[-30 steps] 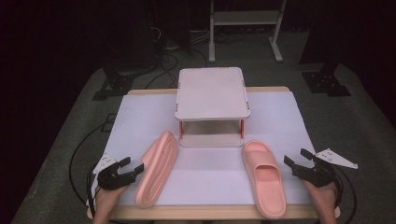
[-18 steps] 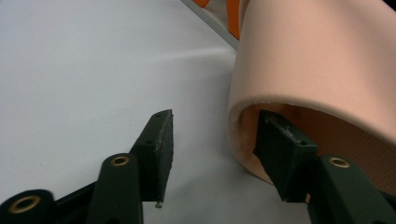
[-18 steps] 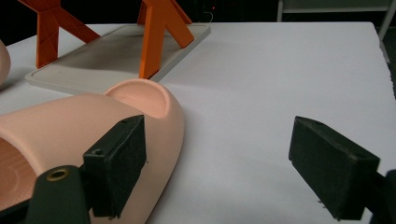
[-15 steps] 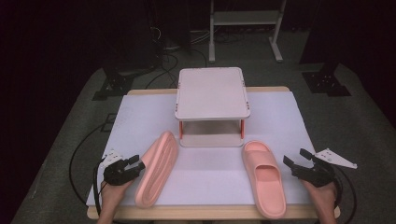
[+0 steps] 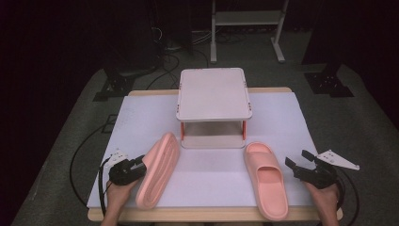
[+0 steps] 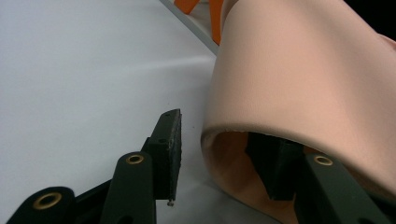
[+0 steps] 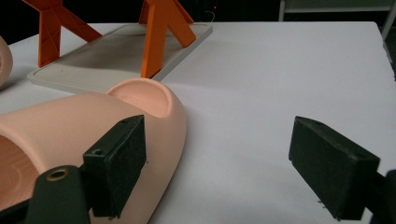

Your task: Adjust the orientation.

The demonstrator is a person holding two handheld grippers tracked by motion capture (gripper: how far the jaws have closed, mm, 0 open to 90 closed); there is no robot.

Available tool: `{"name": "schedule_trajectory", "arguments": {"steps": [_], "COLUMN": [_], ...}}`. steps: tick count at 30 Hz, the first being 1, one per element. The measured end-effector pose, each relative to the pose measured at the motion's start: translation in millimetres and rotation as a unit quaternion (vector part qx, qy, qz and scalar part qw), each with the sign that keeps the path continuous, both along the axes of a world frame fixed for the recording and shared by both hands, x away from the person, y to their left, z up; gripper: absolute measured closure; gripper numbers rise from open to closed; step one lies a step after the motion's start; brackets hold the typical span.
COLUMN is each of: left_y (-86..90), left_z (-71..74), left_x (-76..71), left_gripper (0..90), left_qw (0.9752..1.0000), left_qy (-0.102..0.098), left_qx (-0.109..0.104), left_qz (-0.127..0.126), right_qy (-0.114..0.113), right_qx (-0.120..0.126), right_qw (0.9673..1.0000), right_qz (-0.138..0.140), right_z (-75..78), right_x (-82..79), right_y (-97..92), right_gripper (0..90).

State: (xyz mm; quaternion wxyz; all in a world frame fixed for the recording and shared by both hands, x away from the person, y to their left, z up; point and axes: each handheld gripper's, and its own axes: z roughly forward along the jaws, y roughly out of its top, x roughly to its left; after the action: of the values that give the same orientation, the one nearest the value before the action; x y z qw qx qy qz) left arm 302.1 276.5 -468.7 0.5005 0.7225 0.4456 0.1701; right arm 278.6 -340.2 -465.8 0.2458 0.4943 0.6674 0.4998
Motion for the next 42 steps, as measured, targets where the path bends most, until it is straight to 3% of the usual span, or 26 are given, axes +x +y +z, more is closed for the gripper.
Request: {"name": "schedule_trajectory", "arguments": {"steps": [18, 42], "left_y": [-12.1, -22.0], "left_z": [6.9, 13.3], "left_x": [-5.0, -10.8], "left_gripper": [55.0, 57.5], "left_qw": [0.9994, 0.9981], "left_qy": [-0.017, -0.042], "left_qx": [-0.018, -0.024], "left_qz": [-0.023, -0.038], "right_qy": [0.001, 0.000], "right_qx": [-0.002, -0.001], "right_qw": [1.0000, 1.0000], "right_qz": [0.004, 0.006], "right_z": [-0.2, 0.0], "right_x": [0.2, 0.0], "right_y": [1.0, 0.6], "right_gripper": [18.6, 18.6]}}
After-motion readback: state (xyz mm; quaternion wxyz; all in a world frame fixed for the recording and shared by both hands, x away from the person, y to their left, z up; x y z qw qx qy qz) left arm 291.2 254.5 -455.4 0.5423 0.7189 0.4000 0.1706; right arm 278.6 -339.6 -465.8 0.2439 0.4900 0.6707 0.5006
